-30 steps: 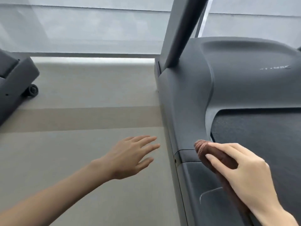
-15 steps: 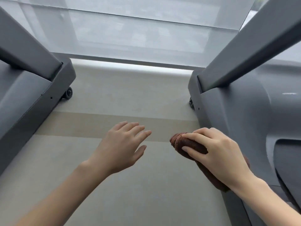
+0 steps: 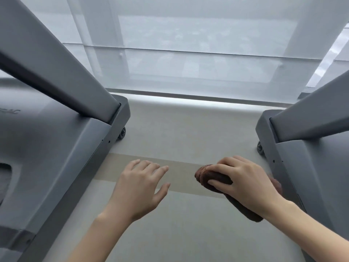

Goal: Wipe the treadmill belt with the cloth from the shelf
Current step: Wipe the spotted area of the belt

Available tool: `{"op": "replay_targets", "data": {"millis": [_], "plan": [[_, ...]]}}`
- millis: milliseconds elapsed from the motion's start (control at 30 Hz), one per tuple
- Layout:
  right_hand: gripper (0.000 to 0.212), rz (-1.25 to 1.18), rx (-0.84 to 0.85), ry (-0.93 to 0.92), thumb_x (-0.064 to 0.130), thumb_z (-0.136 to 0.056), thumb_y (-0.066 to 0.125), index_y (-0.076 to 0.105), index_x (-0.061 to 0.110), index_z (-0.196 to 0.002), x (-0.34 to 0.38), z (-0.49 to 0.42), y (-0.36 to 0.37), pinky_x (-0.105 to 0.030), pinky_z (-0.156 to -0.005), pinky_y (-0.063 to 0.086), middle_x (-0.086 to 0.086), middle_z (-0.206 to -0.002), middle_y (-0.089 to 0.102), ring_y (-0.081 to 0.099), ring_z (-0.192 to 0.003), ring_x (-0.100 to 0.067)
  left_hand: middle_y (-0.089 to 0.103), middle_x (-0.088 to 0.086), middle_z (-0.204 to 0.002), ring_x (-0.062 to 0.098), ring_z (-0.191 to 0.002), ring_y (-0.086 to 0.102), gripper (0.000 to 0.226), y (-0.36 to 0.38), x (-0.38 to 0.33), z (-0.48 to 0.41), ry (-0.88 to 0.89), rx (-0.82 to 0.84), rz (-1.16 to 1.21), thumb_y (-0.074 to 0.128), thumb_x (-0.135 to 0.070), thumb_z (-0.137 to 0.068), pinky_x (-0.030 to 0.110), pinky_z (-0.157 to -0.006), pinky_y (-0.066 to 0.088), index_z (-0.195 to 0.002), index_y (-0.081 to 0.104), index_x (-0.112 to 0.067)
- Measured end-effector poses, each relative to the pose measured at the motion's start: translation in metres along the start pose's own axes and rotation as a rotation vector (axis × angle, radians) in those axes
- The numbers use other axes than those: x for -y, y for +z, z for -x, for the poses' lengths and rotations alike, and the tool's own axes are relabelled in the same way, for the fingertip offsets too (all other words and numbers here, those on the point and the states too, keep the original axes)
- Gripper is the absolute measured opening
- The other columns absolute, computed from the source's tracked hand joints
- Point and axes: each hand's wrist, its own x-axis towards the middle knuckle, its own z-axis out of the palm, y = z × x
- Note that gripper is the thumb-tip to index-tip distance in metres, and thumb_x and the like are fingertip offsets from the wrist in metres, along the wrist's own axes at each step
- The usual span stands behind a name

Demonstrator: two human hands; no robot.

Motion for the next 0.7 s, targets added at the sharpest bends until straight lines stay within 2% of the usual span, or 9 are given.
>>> {"op": "replay_targets", "data": {"millis": [133, 233, 333, 467, 633, 700], "plan": [[0.03, -0.107, 0.045, 0.063, 0.056, -0.077, 0.046, 0.068, 0.04, -0.089, 0.003, -0.043, -0.017, -0.023, -0.053, 0.045, 0.02, -0.08, 0.06, 0.058, -0.072, -0.009, 0.07, -0.007, -0.084, 0.018, -0.077, 0.066, 0.048, -0.029, 0.008, -0.023, -0.048, 0.02, -0.017, 0.038, -0.048, -0.083, 0.035, -0.082, 0.051, -0.1, 0.074, -0.022], [0.033, -0.139, 0.049, 0.103, 0.057, -0.077, 0.045, 0.069, 0.039, -0.089, 0.009, -0.074, -0.051, -0.024, -0.056, 0.045, 0.019, -0.08, 0.061, 0.058, -0.074, -0.01, 0.07, -0.007, -0.085, 0.018, -0.077, 0.066, 0.047, -0.067, 0.016, -0.043, -0.03, 0.012, -0.028, 0.039, -0.048, -0.083, 0.034, -0.083, 0.041, -0.1, 0.074, -0.022], [0.03, -0.133, 0.036, 0.135, 0.056, -0.078, 0.047, 0.069, 0.04, -0.091, 0.014, -0.102, -0.093, -0.022, -0.056, 0.041, 0.018, -0.079, 0.061, 0.058, -0.074, -0.01, 0.07, -0.007, -0.085, 0.018, -0.079, 0.066, 0.047, -0.113, 0.022, -0.065, -0.017, 0.022, -0.024, 0.038, -0.048, -0.084, 0.033, -0.079, 0.05, -0.101, 0.073, -0.022], [0.023, -0.144, 0.026, 0.201, 0.049, -0.077, 0.057, 0.071, 0.037, -0.092, 0.018, -0.136, -0.15, -0.023, -0.057, 0.04, 0.015, -0.079, 0.062, 0.06, -0.074, -0.012, 0.07, -0.006, -0.088, 0.019, -0.082, 0.066, 0.047, -0.176, 0.024, -0.089, -0.019, 0.025, 0.007, 0.038, -0.047, -0.085, 0.036, -0.08, 0.052, -0.104, 0.072, -0.021], [0.033, -0.129, -0.007, 0.241, 0.052, -0.078, 0.046, 0.072, 0.035, -0.091, 0.034, -0.17, -0.217, -0.022, -0.057, 0.039, 0.014, -0.079, 0.063, 0.06, -0.071, -0.015, 0.069, -0.005, -0.089, 0.02, -0.086, 0.065, 0.046, -0.262, 0.023, -0.11, -0.032, 0.042, 0.033, 0.04, -0.046, -0.084, 0.037, -0.083, 0.051, -0.105, 0.072, -0.02], [0.031, -0.105, -0.019, 0.238, 0.05, -0.078, 0.049, 0.072, 0.034, -0.09, 0.043, -0.184, -0.247, -0.022, -0.058, 0.038, 0.014, -0.079, 0.063, 0.059, -0.07, -0.015, 0.069, -0.005, -0.091, 0.019, -0.087, 0.065, 0.045, -0.297, 0.022, -0.115, -0.035, 0.032, 0.045, 0.04, -0.045, -0.084, 0.038, -0.084, 0.052, -0.105, 0.071, -0.02]]}}
